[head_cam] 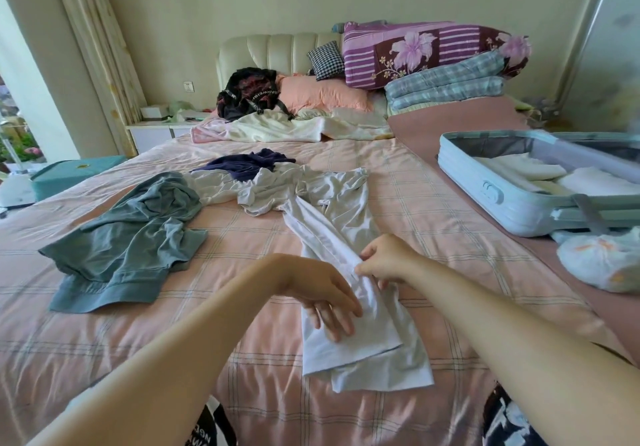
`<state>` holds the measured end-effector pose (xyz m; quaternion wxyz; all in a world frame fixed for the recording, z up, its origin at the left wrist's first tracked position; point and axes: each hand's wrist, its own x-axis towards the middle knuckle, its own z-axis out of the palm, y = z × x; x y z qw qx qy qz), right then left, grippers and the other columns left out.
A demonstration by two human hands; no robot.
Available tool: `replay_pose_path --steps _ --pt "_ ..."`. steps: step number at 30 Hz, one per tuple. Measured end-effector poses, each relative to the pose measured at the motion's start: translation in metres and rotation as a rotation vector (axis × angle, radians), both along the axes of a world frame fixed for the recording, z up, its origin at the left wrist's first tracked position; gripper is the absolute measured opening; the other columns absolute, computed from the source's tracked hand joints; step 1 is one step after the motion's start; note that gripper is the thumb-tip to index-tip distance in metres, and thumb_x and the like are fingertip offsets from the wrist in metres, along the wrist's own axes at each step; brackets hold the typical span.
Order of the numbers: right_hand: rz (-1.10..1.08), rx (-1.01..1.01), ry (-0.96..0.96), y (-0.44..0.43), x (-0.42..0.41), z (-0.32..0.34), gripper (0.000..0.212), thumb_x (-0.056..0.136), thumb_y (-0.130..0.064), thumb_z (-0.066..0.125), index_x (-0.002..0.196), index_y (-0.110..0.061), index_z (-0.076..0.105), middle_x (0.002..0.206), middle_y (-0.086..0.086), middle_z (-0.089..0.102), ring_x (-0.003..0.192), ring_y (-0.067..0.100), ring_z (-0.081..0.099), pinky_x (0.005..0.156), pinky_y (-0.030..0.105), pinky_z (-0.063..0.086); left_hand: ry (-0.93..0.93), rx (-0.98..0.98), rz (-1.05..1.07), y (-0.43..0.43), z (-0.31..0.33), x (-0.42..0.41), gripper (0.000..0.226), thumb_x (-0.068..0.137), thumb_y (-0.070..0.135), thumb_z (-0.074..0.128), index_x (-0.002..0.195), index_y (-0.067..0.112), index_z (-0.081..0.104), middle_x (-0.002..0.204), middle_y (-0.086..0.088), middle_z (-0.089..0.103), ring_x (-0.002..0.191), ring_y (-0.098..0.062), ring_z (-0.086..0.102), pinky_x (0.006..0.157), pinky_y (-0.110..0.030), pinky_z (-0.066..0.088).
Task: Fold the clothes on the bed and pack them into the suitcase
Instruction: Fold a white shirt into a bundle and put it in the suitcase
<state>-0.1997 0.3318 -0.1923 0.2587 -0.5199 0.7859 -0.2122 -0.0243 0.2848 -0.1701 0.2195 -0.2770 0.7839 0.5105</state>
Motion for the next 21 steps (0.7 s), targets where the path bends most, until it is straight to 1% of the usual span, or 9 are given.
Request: replay_pose_path --steps 2,4,5,7,9,11,15,18,21 --pt "0.039 -0.019 0.076 0.000 0.002 -0.003 0.028 0.078 -0.026 0.080 0.078 0.000 0.071 0.063 0.010 0.063 0.054 0.020 0.058 0.054 0.026 0.046 0.098 -0.194 0.091 -0.014 0.001 0.003 0.022 0.100 0.019 0.052 0.114 0.011 0.067 0.103 -0.006 0.076 0.086 -0.022 0.073 0.067 -0.025 0.050" --pt "0.029 -0.069 0.112 -0.004 0.004 -0.001 0.023 0.079 -0.023 0.077 0.083 -0.001 0.075 0.065 0.005 0.061 0.055 0.015 0.052 0.054 0.024 0.043 0.267 -0.505 0.286 -0.033 -0.006 0.007 0.015 0.096 0.015 0.055 0.099 0.017 0.070 0.092 0.000 0.076 0.083 -0.020 0.072 0.075 -0.029 0.053" --pt "0.006 -0.081 0.123 -0.005 0.003 0.001 0.018 0.079 -0.020 0.073 0.084 -0.003 0.076 0.066 0.006 0.065 0.052 0.015 0.053 0.051 0.022 0.043 0.318 -0.689 0.360 -0.045 -0.013 0.009 0.014 0.095 0.017 0.057 0.100 0.020 0.068 0.098 0.003 0.073 0.093 -0.021 0.070 0.084 -0.032 0.052" --pt "0.005 0.017 0.194 -0.006 0.001 0.006 0.015 0.077 -0.016 0.066 0.084 -0.007 0.076 0.072 0.008 0.071 0.049 0.016 0.058 0.046 0.019 0.044 0.259 -0.989 0.311 -0.058 -0.027 0.012 0.031 0.094 0.029 0.060 0.125 0.029 0.060 0.128 0.004 0.060 0.124 -0.020 0.052 0.103 -0.038 0.042" --pt "0.074 0.200 0.355 -0.005 0.000 0.008 0.018 0.074 -0.021 0.069 0.087 -0.011 0.074 0.076 0.006 0.070 0.063 0.019 0.066 0.056 0.022 0.050 0.133 -0.984 0.166 -0.064 -0.039 0.012 0.057 0.093 0.041 0.062 0.146 0.035 0.042 0.153 0.005 0.038 0.144 -0.021 0.027 0.115 -0.043 0.027" --pt "0.108 0.206 0.465 -0.009 0.000 0.008 0.029 0.073 -0.031 0.068 0.099 -0.018 0.069 0.091 0.001 0.067 0.086 0.021 0.067 0.071 0.026 0.050 0.057 -0.911 0.085 -0.069 -0.044 0.010 0.065 0.092 0.044 0.062 0.151 0.037 0.035 0.160 0.007 0.028 0.148 -0.020 0.017 0.120 -0.045 0.020" --pt "0.268 -0.132 0.452 -0.034 0.007 0.013 0.053 0.086 -0.028 0.057 0.138 -0.026 0.047 0.140 0.001 0.046 0.131 0.023 0.044 0.104 0.036 0.038 0.176 -0.883 0.192 -0.094 -0.036 0.007 0.041 0.092 0.036 0.062 0.133 0.036 0.059 0.139 0.004 0.055 0.130 -0.018 0.048 0.109 -0.035 0.037" --pt "0.440 -0.161 0.469 -0.061 0.017 0.007 0.050 0.095 -0.030 0.052 0.144 -0.025 0.046 0.148 0.000 0.046 0.136 0.024 0.043 0.110 0.037 0.034 0.238 -0.903 0.334 -0.125 -0.025 0.008 0.027 0.096 0.024 0.058 0.121 0.027 0.067 0.126 0.003 0.063 0.112 -0.016 0.060 0.096 -0.027 0.043" --pt "0.415 0.049 0.487 -0.089 0.019 -0.004 0.045 0.094 -0.037 0.051 0.139 -0.033 0.053 0.139 0.001 0.057 0.126 0.028 0.054 0.102 0.037 0.045 0.193 -0.904 0.430 -0.162 -0.021 0.013 0.033 0.096 0.014 0.054 0.125 0.023 0.064 0.128 0.003 0.061 0.113 -0.019 0.057 0.100 -0.029 0.043"
